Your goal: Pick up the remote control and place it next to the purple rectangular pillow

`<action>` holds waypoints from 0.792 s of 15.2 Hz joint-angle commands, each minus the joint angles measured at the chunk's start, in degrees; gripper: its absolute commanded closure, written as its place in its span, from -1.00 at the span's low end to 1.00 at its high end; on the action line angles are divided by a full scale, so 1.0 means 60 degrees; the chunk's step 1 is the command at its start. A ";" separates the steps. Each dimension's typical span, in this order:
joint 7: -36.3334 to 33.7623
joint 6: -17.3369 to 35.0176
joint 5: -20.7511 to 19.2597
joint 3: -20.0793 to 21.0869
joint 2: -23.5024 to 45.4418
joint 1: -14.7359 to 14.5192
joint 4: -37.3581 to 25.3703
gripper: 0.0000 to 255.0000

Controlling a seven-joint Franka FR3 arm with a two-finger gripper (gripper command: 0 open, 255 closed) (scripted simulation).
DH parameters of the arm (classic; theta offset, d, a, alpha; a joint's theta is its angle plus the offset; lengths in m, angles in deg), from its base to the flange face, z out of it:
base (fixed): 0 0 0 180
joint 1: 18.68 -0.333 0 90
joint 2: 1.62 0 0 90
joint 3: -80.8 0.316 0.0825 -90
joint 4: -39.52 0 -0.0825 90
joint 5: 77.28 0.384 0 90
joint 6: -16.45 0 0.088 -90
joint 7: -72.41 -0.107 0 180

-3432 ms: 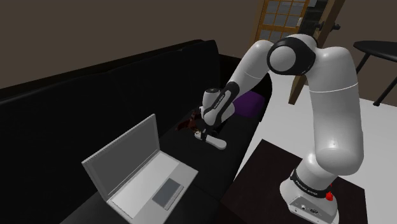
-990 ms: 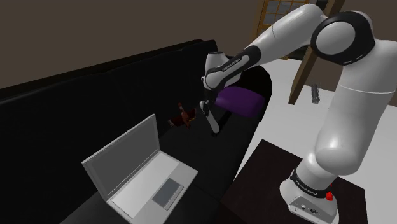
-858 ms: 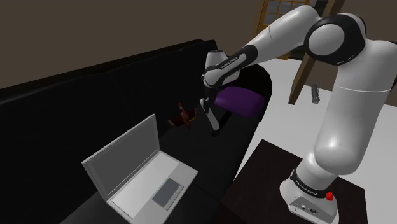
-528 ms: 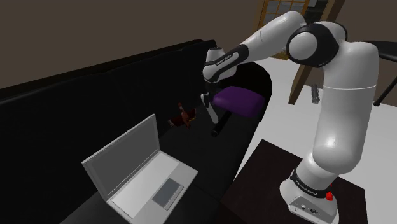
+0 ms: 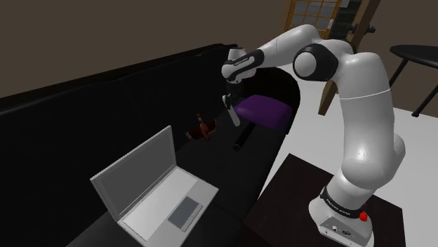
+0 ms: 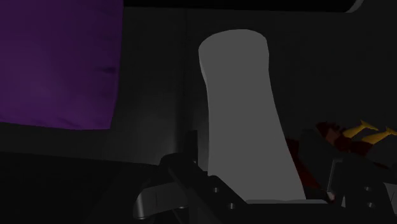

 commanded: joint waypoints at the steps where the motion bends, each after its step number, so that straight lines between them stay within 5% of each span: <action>1: 0.0105 0.0014 0.0043 0.0006 0.0352 0.0100 -0.0333 1.00; 12: 0.0136 0.1002 0.0122 0.0067 0.1119 0.0138 -0.0111 1.00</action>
